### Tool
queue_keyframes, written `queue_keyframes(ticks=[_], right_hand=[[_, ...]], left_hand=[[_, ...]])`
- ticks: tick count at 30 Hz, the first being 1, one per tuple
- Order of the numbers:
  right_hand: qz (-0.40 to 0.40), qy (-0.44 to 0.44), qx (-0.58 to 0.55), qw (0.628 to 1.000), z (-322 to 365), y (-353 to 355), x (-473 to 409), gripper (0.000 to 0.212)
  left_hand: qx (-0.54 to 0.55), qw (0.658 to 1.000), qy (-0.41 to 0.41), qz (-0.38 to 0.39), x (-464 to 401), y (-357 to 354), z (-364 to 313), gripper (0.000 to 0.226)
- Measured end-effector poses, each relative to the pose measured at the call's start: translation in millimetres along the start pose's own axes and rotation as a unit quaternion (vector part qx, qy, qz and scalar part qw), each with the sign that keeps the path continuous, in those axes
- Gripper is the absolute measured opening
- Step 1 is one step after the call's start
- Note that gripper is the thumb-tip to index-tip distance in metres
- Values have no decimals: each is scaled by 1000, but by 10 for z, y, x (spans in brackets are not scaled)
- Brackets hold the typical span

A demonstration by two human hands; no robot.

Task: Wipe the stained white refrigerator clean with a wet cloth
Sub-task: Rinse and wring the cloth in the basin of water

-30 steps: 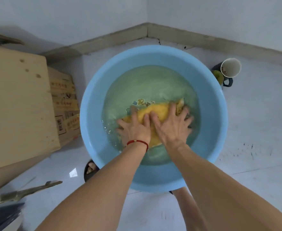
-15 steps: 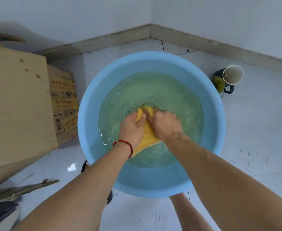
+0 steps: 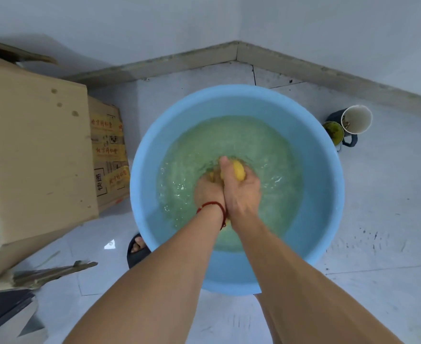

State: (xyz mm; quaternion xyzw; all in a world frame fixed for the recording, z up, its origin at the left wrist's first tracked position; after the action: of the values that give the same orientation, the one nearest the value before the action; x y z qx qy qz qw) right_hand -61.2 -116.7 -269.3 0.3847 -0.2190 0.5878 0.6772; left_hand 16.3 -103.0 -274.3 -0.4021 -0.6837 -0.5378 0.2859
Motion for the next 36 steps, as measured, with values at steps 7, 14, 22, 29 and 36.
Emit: queue_keyframes(ticks=[7,14,22,29,36], right_hand=[[85,196,511,832,154,140,-434,53],[9,1,145,989,17,65,-244,55],[15,-16,60,998,89,4,-35,36],[11,183,548,816,138,286,-471,46],[-6,-43,14,999,-21,24,-12,43]], left_hand=[[-211,971,-113,-11,63,188,-116,33],[-29,997,55,-56,67,214,116,44],[-47,999,-5,25,39,103,-51,32],[-127,982,-138,-19,68,212,-67,20],[27,995,98,-1,4,15,276,56]])
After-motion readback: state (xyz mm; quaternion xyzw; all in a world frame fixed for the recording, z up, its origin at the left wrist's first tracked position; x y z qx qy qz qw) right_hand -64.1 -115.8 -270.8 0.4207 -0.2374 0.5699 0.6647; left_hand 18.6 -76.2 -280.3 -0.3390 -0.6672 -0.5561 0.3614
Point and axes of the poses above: each hand's wrist, its own x-axis away from the middle knuckle, its own y-axis out of the back of the hand, z = x × y, the point moved 3 cm from there along -x, towards the middle knuckle, and after that the axes turned 5 degrees about -x, right-handed, at the moved point
